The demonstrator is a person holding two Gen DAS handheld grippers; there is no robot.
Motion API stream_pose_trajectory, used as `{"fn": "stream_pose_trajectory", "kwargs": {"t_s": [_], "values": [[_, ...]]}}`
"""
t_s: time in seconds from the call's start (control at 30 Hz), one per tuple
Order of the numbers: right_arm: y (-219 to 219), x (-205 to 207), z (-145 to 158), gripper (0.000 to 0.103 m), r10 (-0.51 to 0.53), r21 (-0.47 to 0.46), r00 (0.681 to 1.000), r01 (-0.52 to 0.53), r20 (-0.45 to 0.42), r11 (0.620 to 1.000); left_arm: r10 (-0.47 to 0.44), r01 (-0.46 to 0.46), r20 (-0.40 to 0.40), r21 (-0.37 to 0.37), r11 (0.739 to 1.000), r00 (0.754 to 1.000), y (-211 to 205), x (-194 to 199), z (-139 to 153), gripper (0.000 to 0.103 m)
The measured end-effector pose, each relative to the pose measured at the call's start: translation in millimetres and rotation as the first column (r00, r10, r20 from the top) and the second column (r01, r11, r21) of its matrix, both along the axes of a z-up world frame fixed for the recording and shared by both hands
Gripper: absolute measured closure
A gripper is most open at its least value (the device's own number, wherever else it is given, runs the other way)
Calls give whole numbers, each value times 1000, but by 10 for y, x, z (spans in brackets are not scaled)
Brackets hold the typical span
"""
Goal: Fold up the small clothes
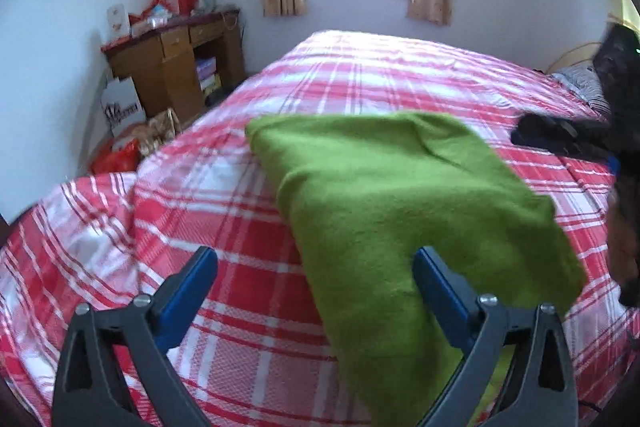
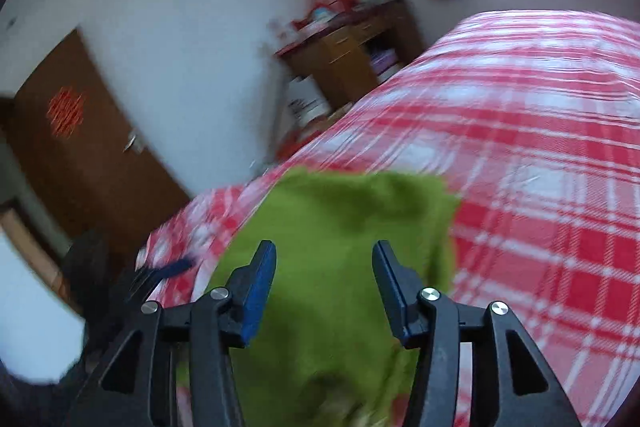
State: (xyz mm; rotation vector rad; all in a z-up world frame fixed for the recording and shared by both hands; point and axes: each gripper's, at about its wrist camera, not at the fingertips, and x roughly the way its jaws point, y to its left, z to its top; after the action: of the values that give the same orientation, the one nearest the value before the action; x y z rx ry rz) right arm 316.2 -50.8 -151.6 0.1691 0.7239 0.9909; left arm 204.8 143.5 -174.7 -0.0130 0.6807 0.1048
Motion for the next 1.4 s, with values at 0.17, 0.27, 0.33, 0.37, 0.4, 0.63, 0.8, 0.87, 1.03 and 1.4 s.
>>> {"fn": "stream_pose_trajectory", "kwargs": {"t_s": [0.17,0.27,0.33,0.37,0.4,0.63,0.8,0.87,1.03,1.4], "values": [[174,-103,-461,51,37,-117,996,-47,-84,992,20,-21,-32,-46,999,999,62,32,-136,0],[91,-63,-520,51,20,-63,994,-26,-105,998,24,-26,-33,-41,999,999,46,6,-105,0],[27,-106,-478,51,-27,-62,994,21,-108,998,25,-26,-29,-28,999,999,6,-55,-39,0],[-16,-185,-426,51,-56,-67,994,50,-95,997,24,-24,-26,-17,1000,999,-14,-82,-8,0],[-38,-250,-382,51,-77,-75,994,71,-76,995,21,-21,-16,-6,1000,1000,-36,-121,44,0],[-187,-902,86,46,-196,-96,973,208,122,973,-11,13,98,-24,1000,995,-93,-405,413,0],[-310,-1303,421,34,-247,-66,936,271,251,960,-46,49,185,-9,999,982,-195,-591,717,0],[-341,-1418,550,34,-255,-60,921,284,294,957,-53,56,207,-9,998,977,-223,-638,798,0],[-380,-1564,714,34,-266,-42,901,297,342,954,-56,63,242,-18,998,969,-234,-716,900,0],[-463,-1765,802,33,-282,-28,886,314,367,949,-52,59,273,-18,998,961,-234,-780,936,0]]}}
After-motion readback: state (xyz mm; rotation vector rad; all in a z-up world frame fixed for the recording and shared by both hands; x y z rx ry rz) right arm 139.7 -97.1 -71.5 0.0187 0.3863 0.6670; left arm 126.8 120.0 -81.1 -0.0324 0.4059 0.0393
